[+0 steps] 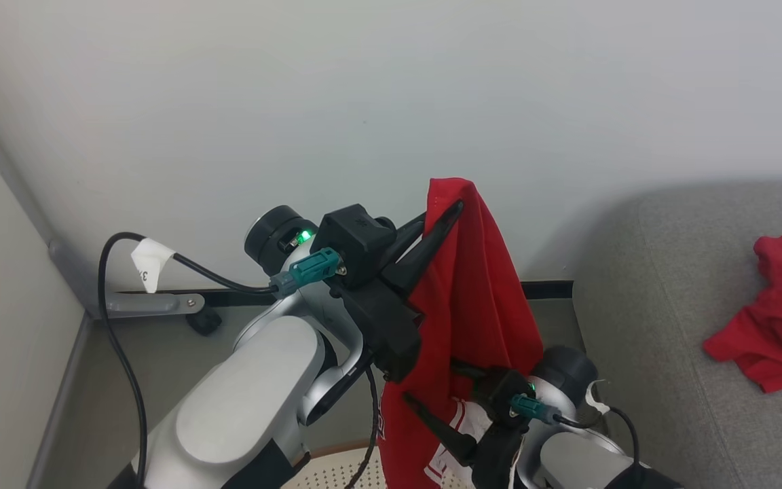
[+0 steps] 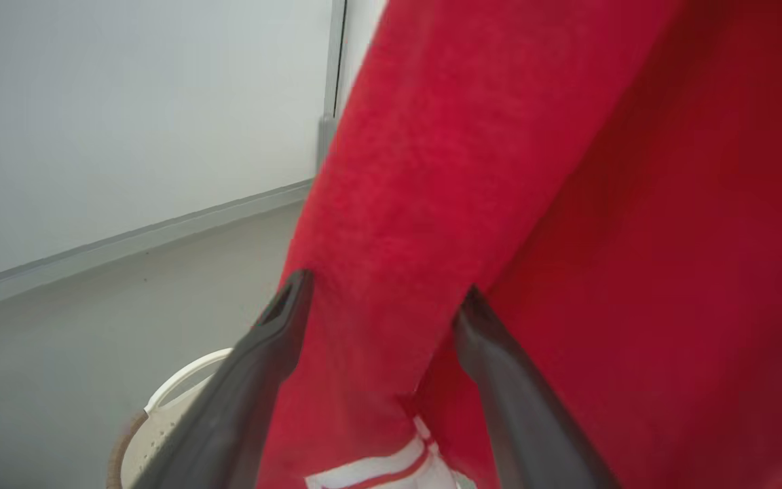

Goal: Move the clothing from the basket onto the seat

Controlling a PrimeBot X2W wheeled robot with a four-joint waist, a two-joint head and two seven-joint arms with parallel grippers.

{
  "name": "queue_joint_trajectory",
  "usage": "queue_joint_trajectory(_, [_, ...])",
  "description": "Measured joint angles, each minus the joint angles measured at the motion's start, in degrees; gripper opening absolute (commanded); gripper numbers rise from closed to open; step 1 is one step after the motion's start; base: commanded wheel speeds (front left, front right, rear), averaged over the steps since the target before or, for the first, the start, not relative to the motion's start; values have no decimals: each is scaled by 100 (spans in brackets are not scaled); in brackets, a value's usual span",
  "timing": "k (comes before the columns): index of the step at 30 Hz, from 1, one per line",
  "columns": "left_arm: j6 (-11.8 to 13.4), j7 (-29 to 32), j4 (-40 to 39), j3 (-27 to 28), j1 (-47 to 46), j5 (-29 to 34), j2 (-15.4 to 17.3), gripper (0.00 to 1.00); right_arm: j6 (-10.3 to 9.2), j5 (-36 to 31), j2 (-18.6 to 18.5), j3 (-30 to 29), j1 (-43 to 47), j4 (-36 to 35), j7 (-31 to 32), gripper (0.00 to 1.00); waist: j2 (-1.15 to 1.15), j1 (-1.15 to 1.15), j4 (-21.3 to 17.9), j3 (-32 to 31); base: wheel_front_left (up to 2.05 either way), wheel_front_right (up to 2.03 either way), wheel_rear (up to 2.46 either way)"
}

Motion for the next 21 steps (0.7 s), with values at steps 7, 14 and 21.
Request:
queue_joint_trajectory(7, [0,27,-8,-46,-62,-8,0,0,1,223,158,743,-464,191,0,100,0,0,86,-4,0,0,0])
queue_joint_trajectory(14, [0,44,-8,-60,-73,-42,-1,0,1,490,207,1115,-575,244,0,0,0,0,129,6,0,0,0])
queue_joint_trajectory(21, [3,44,-16,-40,-62,-42,77,0,1,732,199,1125,-576,137,1,0,0,0,84,25,0,0,0])
